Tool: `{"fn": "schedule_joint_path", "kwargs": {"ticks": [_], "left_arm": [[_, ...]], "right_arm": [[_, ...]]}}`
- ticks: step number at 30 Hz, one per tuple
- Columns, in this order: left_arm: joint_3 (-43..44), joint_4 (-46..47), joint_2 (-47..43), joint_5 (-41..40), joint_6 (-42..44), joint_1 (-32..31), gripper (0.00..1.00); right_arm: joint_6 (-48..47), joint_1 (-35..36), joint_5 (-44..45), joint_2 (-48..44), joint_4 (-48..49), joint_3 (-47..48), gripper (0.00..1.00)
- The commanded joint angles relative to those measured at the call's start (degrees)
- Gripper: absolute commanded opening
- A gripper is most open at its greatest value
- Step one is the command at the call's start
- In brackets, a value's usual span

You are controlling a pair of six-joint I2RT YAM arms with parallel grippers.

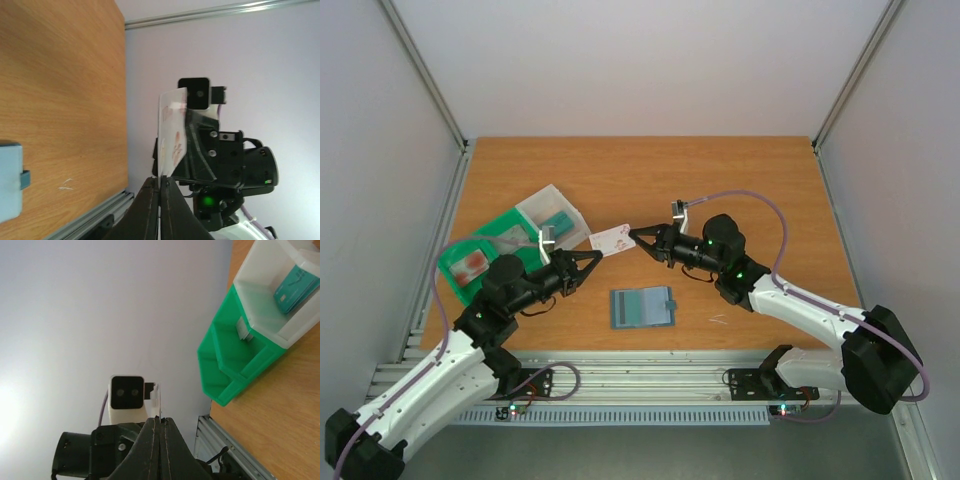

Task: Take the credit cards out of the card holder

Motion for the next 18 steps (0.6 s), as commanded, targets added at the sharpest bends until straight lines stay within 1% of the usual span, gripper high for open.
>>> {"fn": "schedule_joint_path", "kwargs": {"ticks": [1,4,7,9,11,15,18], "left_arm": [[-0.44,3.92,-0.91,-0.85,0.21,-0.24,0.00],[-0.43,3.12,-1.19,-1.01,0.63,-0.24,0.00],[-0.03,1.13,-1.24,-1.15,2.41,-0.24,0.00],[0.37,-0.29,-0.80,-0.90,3.85,-0.19,0.00],[0.97,-1.47,-0.15,-0.24,5.39,-0.15,0.00],[2.85,-3.71,1.90,1.66,8.66,0.77,0.00],[5.26,-6.76,4.43,5.08,11.52,2.87,0.00]], "right_arm": [[0.03,0.44,0.10,0.10,2.44,-0.87,0.01],[-0.13,0.42,-0.09,-0.01,2.44,-1.13,0.02],[-1.41,0.44,-0.39,-0.68,1.67,-1.52,0.09],[-2.63,0.39,-0.60,-1.92,1.00,-2.37,0.17],[-4.25,0.39,-0.96,-3.35,-0.06,-3.43,0.27],[-10.49,0.43,-0.86,-7.61,-7.80,-3.59,0.50],[-14.36,0.44,-0.23,-11.21,-13.55,-3.55,0.63]]}}
